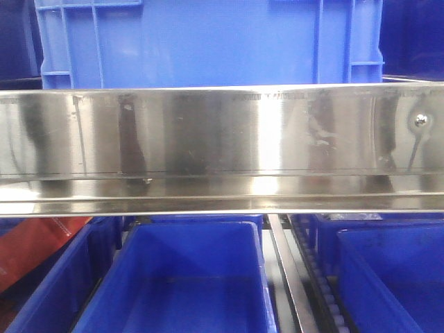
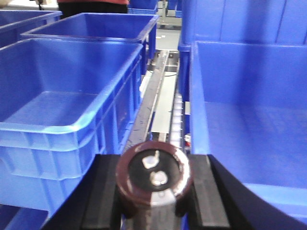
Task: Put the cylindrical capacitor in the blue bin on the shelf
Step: 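Open the left gripper to drop the orange capacitor into a blue bin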
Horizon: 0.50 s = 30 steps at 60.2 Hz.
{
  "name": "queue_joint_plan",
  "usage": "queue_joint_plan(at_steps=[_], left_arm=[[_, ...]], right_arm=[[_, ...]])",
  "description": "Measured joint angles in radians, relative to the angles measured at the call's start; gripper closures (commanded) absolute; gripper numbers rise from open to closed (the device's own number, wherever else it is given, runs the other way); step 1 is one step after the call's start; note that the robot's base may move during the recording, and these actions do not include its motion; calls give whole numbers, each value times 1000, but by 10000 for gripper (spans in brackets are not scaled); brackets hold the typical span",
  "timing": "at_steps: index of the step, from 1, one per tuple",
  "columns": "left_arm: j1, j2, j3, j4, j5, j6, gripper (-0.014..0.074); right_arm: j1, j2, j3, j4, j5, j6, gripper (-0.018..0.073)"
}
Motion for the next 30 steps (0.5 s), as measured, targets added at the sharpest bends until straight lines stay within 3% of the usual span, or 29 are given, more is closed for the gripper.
queue_joint_plan(at_steps=[13, 30], left_arm=[[-76, 292, -353, 0, -8, 2, 707], [-82, 579, -525, -59, -11, 4, 707]], right_arm=[[0, 0, 0, 2, 0, 0, 690], [0, 0, 0, 2, -4, 0, 690]])
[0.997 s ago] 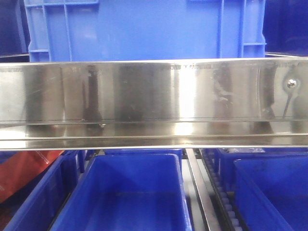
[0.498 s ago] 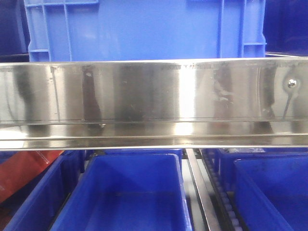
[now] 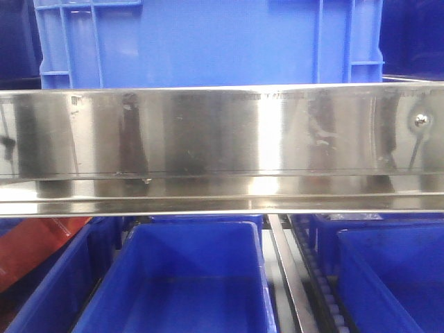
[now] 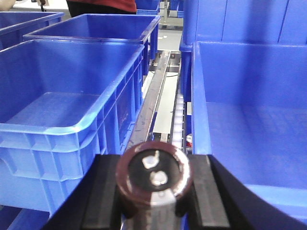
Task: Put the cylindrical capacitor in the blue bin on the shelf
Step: 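Open the left gripper to drop the orange capacitor into a blue bin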
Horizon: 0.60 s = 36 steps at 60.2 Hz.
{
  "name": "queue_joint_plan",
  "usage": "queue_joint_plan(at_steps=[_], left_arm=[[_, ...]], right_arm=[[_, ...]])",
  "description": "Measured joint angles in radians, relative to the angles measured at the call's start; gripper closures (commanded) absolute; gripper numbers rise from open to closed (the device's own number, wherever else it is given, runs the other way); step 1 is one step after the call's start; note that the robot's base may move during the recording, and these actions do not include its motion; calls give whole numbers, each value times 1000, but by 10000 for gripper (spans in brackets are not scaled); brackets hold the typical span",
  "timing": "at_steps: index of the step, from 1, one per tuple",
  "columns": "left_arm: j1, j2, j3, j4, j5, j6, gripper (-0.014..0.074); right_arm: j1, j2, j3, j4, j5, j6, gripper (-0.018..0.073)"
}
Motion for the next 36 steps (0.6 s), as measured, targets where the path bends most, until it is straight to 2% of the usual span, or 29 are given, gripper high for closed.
queue_joint_plan(at_steps=[5, 9, 15, 23, 24, 36], left_arm=[[0, 62, -9, -16, 2, 2, 697], [0, 95, -9, -22, 4, 2, 619], [0, 119, -9, -27, 4, 2, 411], [0, 128, -12, -29, 6, 2, -21], [0, 128, -14, -29, 6, 2, -32], [0, 126, -18, -31, 37, 2, 120]], right_arm=[[0, 0, 0, 0, -2, 0, 690], [0, 0, 0, 0, -4, 0, 690], [0, 0, 0, 0, -4, 0, 690], [0, 0, 0, 0, -4, 0, 690], [0, 0, 0, 0, -4, 0, 690], [0, 0, 0, 0, -4, 0, 690]])
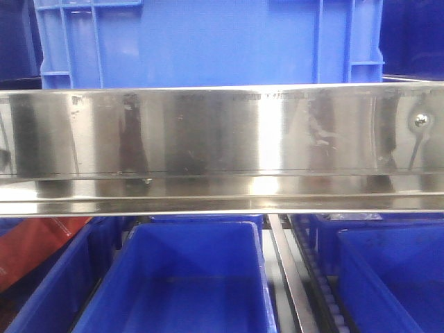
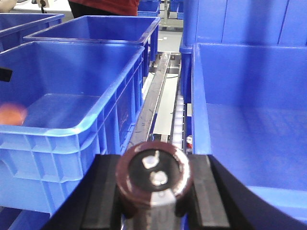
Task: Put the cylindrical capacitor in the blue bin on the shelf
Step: 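Open the left gripper to drop the orange capacitor into a blue bin, then open the right gripper to drop the dark-red capacitor into the bin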
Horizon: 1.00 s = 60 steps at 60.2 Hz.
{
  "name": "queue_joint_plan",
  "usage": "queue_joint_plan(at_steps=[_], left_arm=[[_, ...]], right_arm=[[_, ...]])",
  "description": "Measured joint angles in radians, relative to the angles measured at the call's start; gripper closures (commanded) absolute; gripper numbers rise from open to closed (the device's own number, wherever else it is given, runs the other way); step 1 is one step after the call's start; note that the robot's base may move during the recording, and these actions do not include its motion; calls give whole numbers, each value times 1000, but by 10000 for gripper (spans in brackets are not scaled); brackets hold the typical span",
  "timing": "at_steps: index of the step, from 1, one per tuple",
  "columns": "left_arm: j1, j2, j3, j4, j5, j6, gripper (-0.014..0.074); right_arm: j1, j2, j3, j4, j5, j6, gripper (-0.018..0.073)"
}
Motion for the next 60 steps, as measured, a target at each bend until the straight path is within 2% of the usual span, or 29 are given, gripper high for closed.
queue_joint_plan(at_steps=[6, 18, 25, 31, 38, 60], left_arm=[[0, -21, 0, 0, 27, 0, 230], [0, -138, 0, 0, 79, 0, 564], [0, -211, 0, 16, 141, 2, 701], [0, -278, 16, 16, 194, 2, 707], [0, -367, 80, 40, 198, -12, 707], [0, -746, 518, 160, 92, -173, 707]], right_arm=[[0, 0, 0, 0, 0, 0, 690], [0, 0, 0, 0, 0, 0, 690], [0, 0, 0, 0, 0, 0, 690], [0, 0, 0, 0, 0, 0, 690], [0, 0, 0, 0, 0, 0, 690], [0, 29, 0, 2, 0, 0, 690]])
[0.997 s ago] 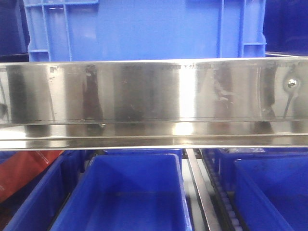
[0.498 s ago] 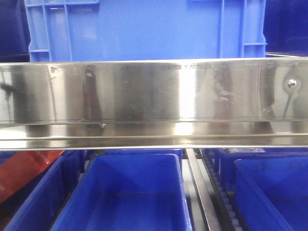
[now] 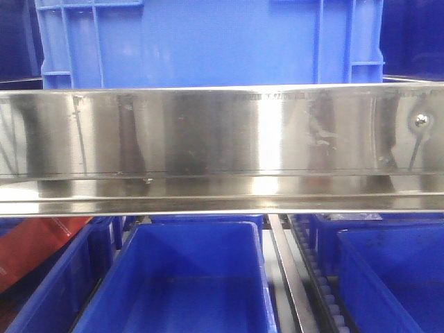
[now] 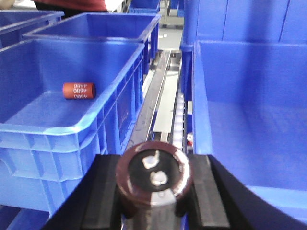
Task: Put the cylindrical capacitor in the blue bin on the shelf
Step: 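Open the right gripper to drop the dark-red capacitor into the bin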
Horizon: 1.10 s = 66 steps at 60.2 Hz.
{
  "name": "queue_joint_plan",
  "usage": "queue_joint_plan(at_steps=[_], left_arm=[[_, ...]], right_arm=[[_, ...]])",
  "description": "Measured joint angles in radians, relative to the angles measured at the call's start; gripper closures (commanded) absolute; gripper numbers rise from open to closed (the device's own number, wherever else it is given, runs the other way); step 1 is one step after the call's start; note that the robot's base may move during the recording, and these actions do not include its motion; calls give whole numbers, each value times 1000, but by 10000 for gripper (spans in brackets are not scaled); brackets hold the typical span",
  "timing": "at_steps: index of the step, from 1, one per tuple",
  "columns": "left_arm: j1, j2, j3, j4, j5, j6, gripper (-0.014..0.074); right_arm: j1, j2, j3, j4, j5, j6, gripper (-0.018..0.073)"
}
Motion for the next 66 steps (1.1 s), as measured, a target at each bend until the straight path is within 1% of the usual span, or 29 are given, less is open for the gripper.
queue_joint_plan(at_steps=[9, 18, 24, 31, 39, 45, 52, 56, 61, 66], left_arm=[[0, -174, 187, 27, -9, -67, 707], [0, -356, 336, 36, -11, -90, 707], [0, -468, 412, 36, -9, -101, 707], [0, -571, 477, 38, -3, -131, 707], [0, -640, 509, 38, 11, -143, 707], [0, -661, 513, 40, 13, -145, 707], [0, -667, 517, 40, 13, -147, 707], [0, -667, 517, 40, 13, -147, 707], [0, -667, 517, 40, 13, -147, 707], [0, -667, 517, 40, 13, -147, 707]], right_arm=[[2, 43, 0, 2, -5, 0, 690], [38, 96, -32, 2, -32, -11, 690], [81, 150, -95, 2, -51, -18, 690], [160, 258, -222, 2, -59, -52, 690], [252, 402, -401, 2, -55, -70, 690], [326, 538, -545, 2, -21, -95, 690], [389, 691, -687, 2, 24, -107, 690], [408, 778, -760, 4, 55, -109, 690], [415, 877, -828, 5, 91, -109, 690], [415, 969, -855, 5, 103, -109, 690]])
